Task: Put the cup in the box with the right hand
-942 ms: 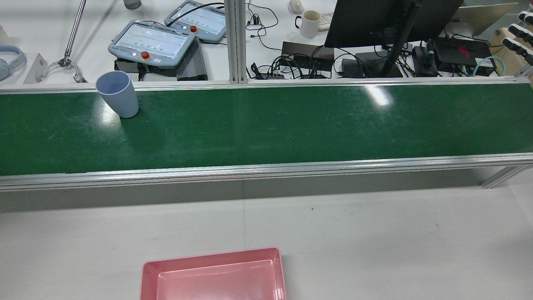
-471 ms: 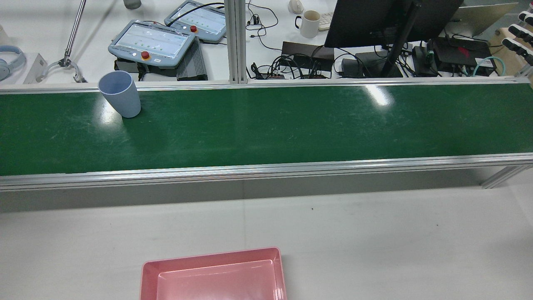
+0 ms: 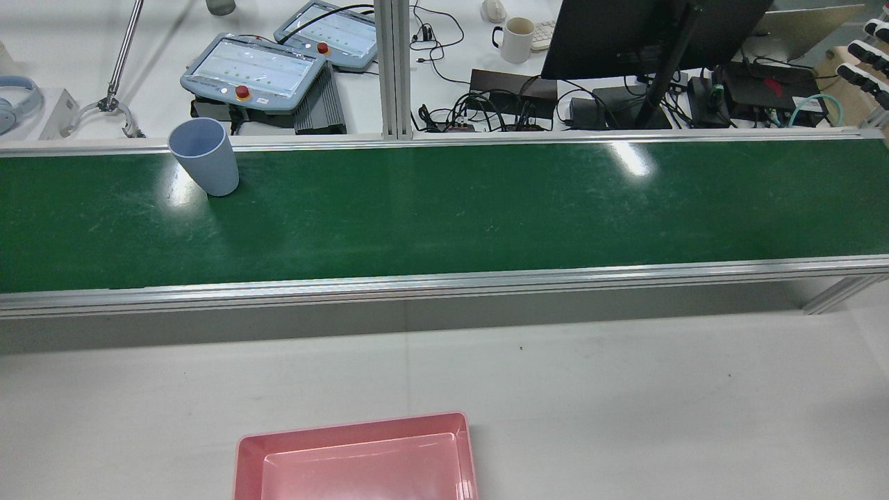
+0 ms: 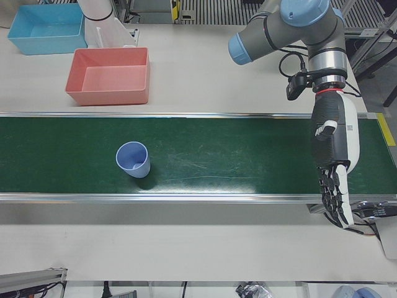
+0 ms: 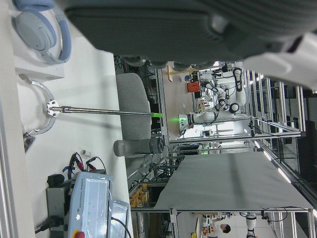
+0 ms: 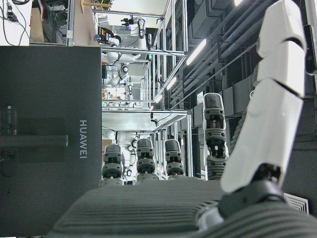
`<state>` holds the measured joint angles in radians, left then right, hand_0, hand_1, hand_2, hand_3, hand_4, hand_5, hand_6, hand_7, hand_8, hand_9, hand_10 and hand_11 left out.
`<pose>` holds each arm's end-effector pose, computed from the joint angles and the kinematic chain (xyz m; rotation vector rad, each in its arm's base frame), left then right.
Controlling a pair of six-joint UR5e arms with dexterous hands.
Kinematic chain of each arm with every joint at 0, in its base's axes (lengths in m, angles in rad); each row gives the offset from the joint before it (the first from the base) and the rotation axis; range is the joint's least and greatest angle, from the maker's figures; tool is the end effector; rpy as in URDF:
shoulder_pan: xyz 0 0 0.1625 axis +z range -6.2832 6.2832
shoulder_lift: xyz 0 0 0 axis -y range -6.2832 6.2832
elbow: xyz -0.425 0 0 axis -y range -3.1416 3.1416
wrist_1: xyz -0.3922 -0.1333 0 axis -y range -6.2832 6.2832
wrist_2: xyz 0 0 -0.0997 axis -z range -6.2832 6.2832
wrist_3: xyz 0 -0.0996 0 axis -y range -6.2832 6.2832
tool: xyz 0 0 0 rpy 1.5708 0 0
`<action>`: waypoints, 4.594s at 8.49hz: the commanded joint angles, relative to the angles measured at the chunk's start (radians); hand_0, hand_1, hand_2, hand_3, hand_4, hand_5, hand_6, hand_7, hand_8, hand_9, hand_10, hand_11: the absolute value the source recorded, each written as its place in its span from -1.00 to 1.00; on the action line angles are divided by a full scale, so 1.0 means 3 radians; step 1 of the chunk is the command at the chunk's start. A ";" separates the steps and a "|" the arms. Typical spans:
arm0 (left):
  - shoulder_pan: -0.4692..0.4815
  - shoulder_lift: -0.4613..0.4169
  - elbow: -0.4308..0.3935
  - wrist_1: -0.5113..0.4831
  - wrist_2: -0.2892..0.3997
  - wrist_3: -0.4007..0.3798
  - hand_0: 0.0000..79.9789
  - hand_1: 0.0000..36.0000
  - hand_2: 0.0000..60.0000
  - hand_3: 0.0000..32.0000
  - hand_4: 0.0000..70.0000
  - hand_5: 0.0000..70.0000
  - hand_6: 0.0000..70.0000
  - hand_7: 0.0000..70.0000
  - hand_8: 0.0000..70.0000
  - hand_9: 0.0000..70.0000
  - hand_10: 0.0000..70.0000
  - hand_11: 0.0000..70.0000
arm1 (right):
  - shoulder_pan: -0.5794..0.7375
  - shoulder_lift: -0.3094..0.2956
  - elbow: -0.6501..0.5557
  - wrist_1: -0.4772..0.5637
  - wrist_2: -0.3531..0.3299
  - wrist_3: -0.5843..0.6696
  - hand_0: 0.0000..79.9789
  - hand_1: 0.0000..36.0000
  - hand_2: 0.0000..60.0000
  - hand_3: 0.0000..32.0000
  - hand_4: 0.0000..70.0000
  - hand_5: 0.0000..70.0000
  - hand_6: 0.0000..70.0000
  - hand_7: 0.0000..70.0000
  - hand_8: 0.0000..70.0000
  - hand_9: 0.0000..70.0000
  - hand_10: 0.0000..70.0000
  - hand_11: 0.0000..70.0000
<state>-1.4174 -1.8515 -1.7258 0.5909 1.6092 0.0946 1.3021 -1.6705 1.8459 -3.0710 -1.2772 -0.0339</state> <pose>-0.0430 -0.5695 0.5192 -0.0992 1.9124 -2.2156 0.0340 -0.4871 0.5904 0.0063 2.4323 -1.9170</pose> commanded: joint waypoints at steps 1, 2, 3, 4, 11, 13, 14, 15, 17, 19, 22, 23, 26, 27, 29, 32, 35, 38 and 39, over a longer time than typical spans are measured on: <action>0.0000 0.0000 0.0000 0.0004 0.0000 0.0002 -1.00 -1.00 -1.00 -1.00 -1.00 -1.00 -1.00 -1.00 -1.00 -1.00 -1.00 -1.00 | 0.0001 0.0000 0.0003 0.0000 0.0003 0.0000 0.28 -0.02 -0.61 -0.26 -0.31 -0.82 -0.88 -0.38 -0.66 -0.57 -0.75 -0.61; 0.0000 0.0000 0.0000 -0.0001 0.0000 0.0002 -1.00 -1.00 -1.00 -1.00 -1.00 -1.00 -1.00 -1.00 -1.00 -1.00 -1.00 -1.00 | 0.0001 0.0000 0.0003 -0.0005 0.0003 0.0000 0.29 -0.01 -0.62 -0.23 -0.31 -0.82 -0.88 -0.37 -0.66 -0.57 -0.75 -0.60; 0.0000 0.0000 0.0000 0.0004 0.0000 0.0002 -1.00 -1.00 -1.00 -1.00 -1.00 -1.00 -1.00 -1.00 -1.00 -1.00 -1.00 -1.00 | 0.0001 0.0000 0.0003 -0.0005 0.0003 -0.0005 0.29 0.01 -0.60 -0.26 -0.30 -0.82 -0.87 -0.36 -0.65 -0.56 -0.74 -0.59; 0.0000 0.0000 0.0000 -0.0001 0.0000 0.0002 -1.00 -1.00 -1.00 -1.00 -1.00 -1.00 -1.00 -1.00 -1.00 -1.00 -1.00 -1.00 | 0.0001 0.0000 0.0003 -0.0005 0.0003 0.0000 0.30 0.04 -0.58 -0.24 -0.29 -0.81 -0.87 -0.34 -0.65 -0.54 -0.73 -0.57; 0.0000 0.0000 0.0000 -0.0001 0.0000 0.0002 -1.00 -1.00 -1.00 -1.00 -1.00 -1.00 -1.00 -1.00 -1.00 -1.00 -1.00 -1.00 | 0.0001 0.0000 0.0003 0.0000 0.0003 0.0000 0.30 0.03 -0.57 -0.29 -0.27 -0.81 -0.86 -0.30 -0.64 -0.53 -0.71 -0.55; 0.0000 0.0000 0.0000 -0.0001 0.0000 0.0002 -1.00 -1.00 -1.00 -1.00 -1.00 -1.00 -1.00 -1.00 -1.00 -1.00 -1.00 -1.00 | -0.0004 0.0005 -0.0007 0.0000 0.0003 -0.0005 0.30 0.05 -0.56 -0.29 -0.26 -0.81 -0.86 -0.30 -0.64 -0.53 -0.71 -0.55; 0.0000 0.0000 0.0000 -0.0001 0.0000 0.0002 -1.00 -1.00 -1.00 -1.00 -1.00 -1.00 -1.00 -1.00 -1.00 -1.00 -1.00 -1.00 | -0.0004 0.0000 -0.0017 0.0000 0.0003 -0.0010 0.30 0.04 -0.56 -0.27 -0.27 -0.81 -0.86 -0.31 -0.64 -0.53 -0.71 -0.55; 0.0000 0.0000 0.0000 -0.0001 0.0000 0.0002 -1.00 -1.00 -1.00 -1.00 -1.00 -1.00 -1.00 -1.00 -1.00 -1.00 -1.00 -1.00 | -0.0004 0.0000 -0.0017 0.0000 0.0003 -0.0010 0.31 0.05 -0.55 -0.30 -0.25 -0.81 -0.85 -0.29 -0.63 -0.52 -0.70 -0.54; 0.0000 0.0000 0.0000 -0.0006 0.0000 0.0002 -1.00 -1.00 -1.00 -1.00 -1.00 -1.00 -1.00 -1.00 -1.00 -1.00 -1.00 -1.00 | -0.0004 0.0000 -0.0027 0.0010 0.0003 -0.0005 0.29 0.00 -0.58 -0.23 -0.28 -0.81 -0.87 -0.32 -0.64 -0.54 -0.71 -0.55; 0.0000 0.0000 0.0000 -0.0011 0.0000 -0.0003 -1.00 -1.00 -1.00 -1.00 -1.00 -1.00 -1.00 -1.00 -1.00 -1.00 -1.00 -1.00 | -0.0020 0.0015 -0.0053 0.0000 0.0003 -0.0015 0.27 -0.04 -0.62 -0.20 -0.33 -0.82 -0.88 -0.38 -0.65 -0.57 -0.73 -0.58; 0.0000 0.0000 0.0005 -0.0011 0.0000 0.0002 -1.00 -1.00 -1.00 -1.00 -1.00 -1.00 -1.00 -1.00 -1.00 -1.00 -1.00 -1.00 | -0.0004 0.0000 -0.0038 0.0010 -0.0002 0.0000 0.29 -0.01 -0.56 -0.35 -0.19 -0.82 -0.85 -0.27 -0.63 -0.51 -0.67 -0.49; 0.0000 0.0000 0.0000 -0.0011 0.0000 0.0002 -1.00 -1.00 -1.00 -1.00 -1.00 -1.00 -1.00 -1.00 -1.00 -1.00 -1.00 -1.00 | -0.0004 0.0000 -0.0022 0.0010 -0.0002 0.0000 0.28 -0.04 -0.60 -0.29 -0.25 -0.82 -0.86 -0.32 -0.64 -0.53 -0.69 -0.52; 0.0000 0.0000 0.0000 -0.0016 0.0000 0.0002 -1.00 -1.00 -1.00 -1.00 -1.00 -1.00 -1.00 -1.00 -1.00 -1.00 -1.00 -1.00 | 0.0001 0.0000 -0.0017 0.0005 -0.0002 0.0000 0.29 0.00 -0.59 -0.27 -0.27 -0.82 -0.86 -0.32 -0.64 -0.54 -0.71 -0.55; 0.0000 0.0000 0.0000 -0.0016 0.0000 0.0002 -1.00 -1.00 -1.00 -1.00 -1.00 -1.00 -1.00 -1.00 -1.00 -1.00 -1.00 -1.00 | 0.0001 0.0000 -0.0017 0.0005 0.0003 -0.0005 0.28 -0.01 -0.61 -0.24 -0.29 -0.82 -0.87 -0.34 -0.65 -0.55 -0.72 -0.56; 0.0000 0.0000 0.0000 -0.0022 0.0000 0.0002 -1.00 -1.00 -1.00 -1.00 -1.00 -1.00 -1.00 -1.00 -1.00 -1.00 -1.00 -1.00 | 0.0001 0.0000 -0.0012 0.0005 -0.0002 0.0000 0.29 0.01 -0.59 -0.28 -0.26 -0.81 -0.86 -0.31 -0.63 -0.53 -0.70 -0.54; 0.0000 0.0000 0.0000 -0.0022 0.0000 0.0002 -1.00 -1.00 -1.00 -1.00 -1.00 -1.00 -1.00 -1.00 -1.00 -1.00 -1.00 -1.00 | 0.0001 0.0000 -0.0012 0.0005 -0.0002 0.0000 0.29 0.00 -0.60 -0.21 -0.30 -0.81 -0.87 -0.34 -0.64 -0.54 -0.72 -0.56; 0.0000 0.0000 0.0000 -0.0027 0.0000 0.0002 -1.00 -1.00 -1.00 -1.00 -1.00 -1.00 -1.00 -1.00 -1.00 -1.00 -1.00 -1.00 | 0.0006 0.0000 -0.0002 0.0005 -0.0002 0.0000 0.30 0.02 -0.58 -0.29 -0.27 -0.81 -0.86 -0.31 -0.63 -0.53 -0.71 -0.55; 0.0000 0.0000 0.0000 -0.0011 0.0000 0.0002 -1.00 -1.00 -1.00 -1.00 -1.00 -1.00 -1.00 -1.00 -1.00 -1.00 -1.00 -1.00 | 0.0011 0.0000 -0.0002 0.0010 -0.0002 0.0005 0.29 0.00 -0.60 -0.30 -0.27 -0.82 -0.87 -0.33 -0.64 -0.54 -0.73 -0.58; 0.0000 0.0000 0.0000 -0.0027 0.0000 0.0002 -1.00 -1.00 -1.00 -1.00 -1.00 -1.00 -1.00 -1.00 -1.00 -1.00 -1.00 -1.00 | 0.0006 0.0000 -0.0002 0.0010 -0.0002 0.0005 0.29 0.01 -0.59 -0.35 -0.26 -0.82 -0.87 -0.33 -0.64 -0.54 -0.73 -0.59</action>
<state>-1.4174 -1.8515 -1.7258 0.5845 1.6092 0.0951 1.3045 -1.6705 1.8453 -3.0690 -1.2778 -0.0324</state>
